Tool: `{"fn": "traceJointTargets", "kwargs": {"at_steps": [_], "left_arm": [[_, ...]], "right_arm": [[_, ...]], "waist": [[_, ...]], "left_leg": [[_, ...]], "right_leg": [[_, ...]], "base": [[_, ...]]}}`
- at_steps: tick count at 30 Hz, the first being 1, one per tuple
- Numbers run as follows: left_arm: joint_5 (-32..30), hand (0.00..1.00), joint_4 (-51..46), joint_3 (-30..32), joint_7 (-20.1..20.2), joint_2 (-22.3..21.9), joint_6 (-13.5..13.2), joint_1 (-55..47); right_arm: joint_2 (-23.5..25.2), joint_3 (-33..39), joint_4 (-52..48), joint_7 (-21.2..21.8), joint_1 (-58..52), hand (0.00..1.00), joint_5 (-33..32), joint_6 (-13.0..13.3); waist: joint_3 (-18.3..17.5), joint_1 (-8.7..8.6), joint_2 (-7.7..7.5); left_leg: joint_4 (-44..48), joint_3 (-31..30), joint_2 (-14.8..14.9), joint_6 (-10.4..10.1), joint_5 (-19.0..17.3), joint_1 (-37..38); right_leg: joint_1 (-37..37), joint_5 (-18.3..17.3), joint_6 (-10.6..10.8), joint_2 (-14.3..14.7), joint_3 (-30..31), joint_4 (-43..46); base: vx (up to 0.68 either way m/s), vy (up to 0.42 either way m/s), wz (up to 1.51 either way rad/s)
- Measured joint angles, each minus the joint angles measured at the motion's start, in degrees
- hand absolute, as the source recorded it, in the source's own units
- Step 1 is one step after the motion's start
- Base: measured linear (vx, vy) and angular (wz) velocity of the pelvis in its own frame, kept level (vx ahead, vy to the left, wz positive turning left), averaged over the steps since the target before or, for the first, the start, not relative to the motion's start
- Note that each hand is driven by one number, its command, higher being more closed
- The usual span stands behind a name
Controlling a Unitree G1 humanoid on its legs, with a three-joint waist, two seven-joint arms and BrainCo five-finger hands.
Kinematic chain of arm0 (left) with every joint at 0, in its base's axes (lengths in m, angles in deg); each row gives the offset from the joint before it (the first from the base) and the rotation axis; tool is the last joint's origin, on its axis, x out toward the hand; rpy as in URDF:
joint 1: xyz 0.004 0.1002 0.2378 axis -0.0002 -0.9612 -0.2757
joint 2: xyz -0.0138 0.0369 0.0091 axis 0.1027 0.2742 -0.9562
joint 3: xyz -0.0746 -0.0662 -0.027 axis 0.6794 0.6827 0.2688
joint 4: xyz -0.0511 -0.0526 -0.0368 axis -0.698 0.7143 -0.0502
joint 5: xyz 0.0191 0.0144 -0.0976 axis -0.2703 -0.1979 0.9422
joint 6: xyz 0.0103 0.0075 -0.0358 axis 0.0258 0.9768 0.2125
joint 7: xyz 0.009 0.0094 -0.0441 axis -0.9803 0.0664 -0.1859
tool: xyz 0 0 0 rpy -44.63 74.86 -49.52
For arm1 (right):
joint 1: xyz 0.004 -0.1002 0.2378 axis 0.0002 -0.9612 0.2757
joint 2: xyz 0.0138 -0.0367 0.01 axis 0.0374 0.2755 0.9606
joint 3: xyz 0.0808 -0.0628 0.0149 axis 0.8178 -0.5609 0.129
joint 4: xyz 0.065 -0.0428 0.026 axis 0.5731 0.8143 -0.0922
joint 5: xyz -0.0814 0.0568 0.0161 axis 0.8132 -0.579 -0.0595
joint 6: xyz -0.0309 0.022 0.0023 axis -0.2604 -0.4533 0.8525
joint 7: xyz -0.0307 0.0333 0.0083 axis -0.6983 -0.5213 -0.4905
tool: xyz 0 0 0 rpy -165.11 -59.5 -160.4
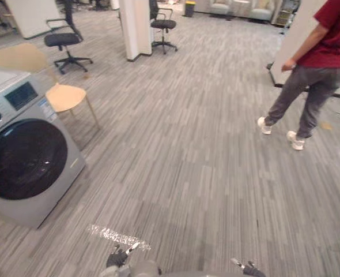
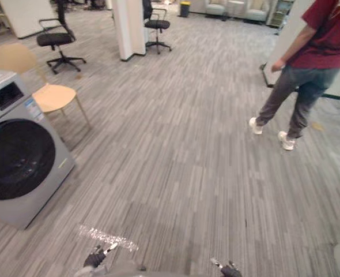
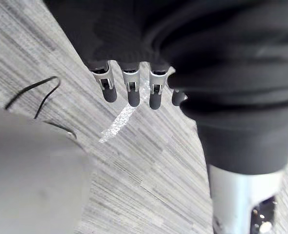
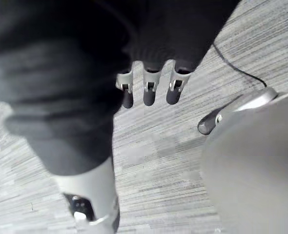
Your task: Organize washtable
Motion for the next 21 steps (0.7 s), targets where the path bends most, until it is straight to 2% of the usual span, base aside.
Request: {"fn": "traceJointTargets", "kwargs": {"at_steps": [2, 3, 6, 7, 9, 11, 13, 15, 17, 19, 20, 21], "left_arm": [[0.0, 0.0, 0.23, -0.55, -0.16, 0.54, -0.02, 0.14], [0.0, 0.0, 0.26, -0.66, -0.34, 0.57, -0.06, 0.06], [-0.01, 0.0, 0.7, -4.61, -0.99, 1.62, -0.04, -0.93], [0.01, 0.0, 0.71, -5.66, -1.04, 1.76, -0.03, -1.3], [0.0, 0.0, 0.8, -7.68, -1.0, 2.19, 0.0, -1.27], [0.01, 0.0, 1.72, -10.34, -0.85, 2.52, 0.14, -0.27], [0.02, 0.0, 2.1, -11.74, -0.76, 3.23, 0.23, -0.04], [-0.05, 0.0, 2.39, -11.58, -0.67, 3.34, 0.31, 0.27], [-0.19, 0.0, 2.35, -10.11, -0.59, 2.72, 0.35, 0.23], [-0.2, 0.0, 2.21, -8.51, -0.67, 1.46, 0.33, 0.48], [-0.63, 0.0, 2.17, -8.65, -0.32, 1.07, 0.25, 0.81], [-0.66, 0.0, 2.14, -8.62, -0.12, 1.08, 0.23, 0.93]], "right_arm": [[0.31, -0.18, 0.32, 0.09, 0.3, 0.0, -0.03, -0.03], [0.24, -0.27, 0.8, 0.1, 0.62, 0.0, -0.03, -0.05], [-0.37, -2.05, 1.92, 0.21, 1.05, 0.0, 0.75, -0.32], [-0.52, -1.97, 1.96, 0.2, 1.04, 0.0, 0.97, -0.37], [-0.7, -1.2, 1.7, 0.24, 0.95, 0.0, 0.94, -0.37], [-0.74, 2.51, 1.11, 0.35, 0.63, 0.0, 0.92, -0.35], [-0.54, 3.78, 1.15, 0.34, 0.34, 0.0, 0.96, -0.38], [-0.26, 4.65, 1.19, 0.48, -0.48, 0.0, 1.06, -0.43], [-0.29, 5.13, 0.92, 1.36, -0.6, 0.0, 1.09, -0.33], [-0.22, 6.46, 0.08, 1.38, -0.67, 0.0, 1.04, -0.32], [0.12, 7.66, 0.0, 1.31, -1.35, 0.0, 1.01, -0.32], [0.29, 7.76, 0.01, 1.31, -1.65, 0.0, 0.94, -0.37]], "waist": [[-0.47, 0.15, -0.61], [-0.54, 0.23, -0.63], [-2.55, 0.11, 0.31], [-3.29, 0.02, 0.27], [-3.34, -0.14, 0.86], [-1.83, -0.82, 0.56], [-0.63, -2.38, -0.23], [-0.02, -2.41, -0.81], [0.74, -2.6, -0.22], [2.33, -3.26, 0.72], [2.95, -3.48, 1.29], [3.14, -3.3, 1.19]], "left_leg": [[-1.56, 2.44, -2.09, 1.57, -0.92, 1.77], [-2.71, 3.41, -2.63, 1.63, -0.94, 2.84], [-9.0, 5.9, -5.02, 2.05, -0.83, 6.81], [-11.3, 6.08, -6.07, 2.92, -0.31, 8.21], [-13.9, 6.3, -7.04, 4.05, 0.36, 9.97], [-15.56, 5.4, -8.56, 5.52, 0.92, 14.42], [-15.9, 2.85, -8.99, 6.85, 0.09, 18.53], [-17.4, 2.22, -8.46, 6.8, -0.03, 22.15], [-19.47, 2.15, -7.06, 6.11, -0.51, 24.79], [-20.14, 1.54, -5.01, 6.3, -1.66, 26.38], [-20.5, 0.76, -3.34, 5.9, -2.91, 26.98], [-20.99, 0.61, -3.06, 5.77, -3.07, 27.5]], "right_leg": [[-0.11, 0.47, 0.33, -2.17, 2.34, -0.02], [-0.03, 0.7, 0.24, -2.77, 3.13, 0.13], [-1.72, 2.11, 0.14, -4.3, 4.4, 2.22], [-3.17, 1.97, 0.34, -4.64, 4.46, 4.59], [-7.14, 0.99, 1.74, -4.71, 4.54, 12.38], [-14.51, 1.18, 1.99, -4.27, 5.54, 32.88], [-17.37, 0.18, 1.33, -3.16, 3.14, 46.57], [-20.12, -2.54, 0.77, -1.46, -1.11, 50.7], [-24.81, -4.78, -0.45, 0.39, -6.58, 48.75], [-26.68, -5.26, -0.87, 1.37, -11.06, 40.99], [-27.24, -3.91, -1.12, 1.62, -13.38, 29.68], [-27.48, -2.54, -1.3, 1.58, -13.35, 25.41]], "base": [[0.17, 0.251, -0.56], [0.19, 0.297, -0.73], [0.17, 0.233, -0.72], [0.19, 0.182, -0.52], [0.2, 0.152, -0.28], [0.27, 0.097, 0.27], [0.31, -0.024, 0.68], [0.31, -0.099, 0.41], [0.31, -0.155, 0.19], [0.34, -0.181, 0.34], [0.33, -0.197, 0.34], [0.33, -0.216, 0.3]]}}
